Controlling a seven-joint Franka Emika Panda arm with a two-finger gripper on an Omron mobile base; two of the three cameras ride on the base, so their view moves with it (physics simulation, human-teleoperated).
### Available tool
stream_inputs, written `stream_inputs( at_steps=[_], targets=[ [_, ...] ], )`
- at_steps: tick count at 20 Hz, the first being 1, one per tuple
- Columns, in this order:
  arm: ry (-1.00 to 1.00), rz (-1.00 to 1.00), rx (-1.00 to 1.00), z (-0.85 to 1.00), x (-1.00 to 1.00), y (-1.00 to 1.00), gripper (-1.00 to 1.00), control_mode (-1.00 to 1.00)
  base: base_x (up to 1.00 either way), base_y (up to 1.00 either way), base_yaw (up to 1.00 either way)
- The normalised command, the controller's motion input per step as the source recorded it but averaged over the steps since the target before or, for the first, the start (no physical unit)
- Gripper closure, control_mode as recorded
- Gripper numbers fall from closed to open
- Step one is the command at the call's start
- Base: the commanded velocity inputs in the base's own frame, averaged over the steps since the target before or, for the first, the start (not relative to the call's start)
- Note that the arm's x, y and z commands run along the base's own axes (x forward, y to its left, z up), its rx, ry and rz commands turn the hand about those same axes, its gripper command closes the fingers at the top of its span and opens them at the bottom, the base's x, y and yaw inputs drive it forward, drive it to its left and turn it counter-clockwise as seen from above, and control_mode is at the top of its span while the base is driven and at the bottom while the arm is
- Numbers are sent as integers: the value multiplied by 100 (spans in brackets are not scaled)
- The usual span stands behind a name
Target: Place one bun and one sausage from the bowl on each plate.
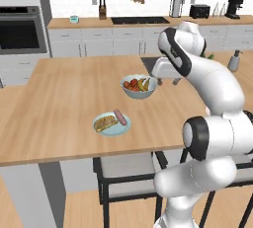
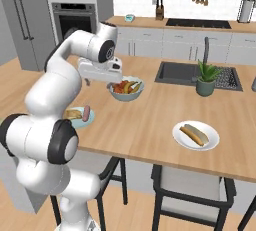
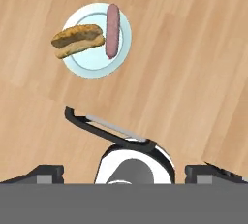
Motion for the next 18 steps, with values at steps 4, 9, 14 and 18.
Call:
stream_inputs(
  at_steps=[4, 9, 14, 18],
  targets=[
    [-1, -5, -1, 0, -1, 0, -100, 100, -12, -22, -14],
    [0, 0, 0, 0, 0, 0, -100, 100, -15, -83, -16],
    [0, 0, 0, 0, 0, 0, -100, 100, 0, -100, -16],
    [0, 0, 0, 0, 0, 0, -100, 100, 0, -100, -15]
  ],
)
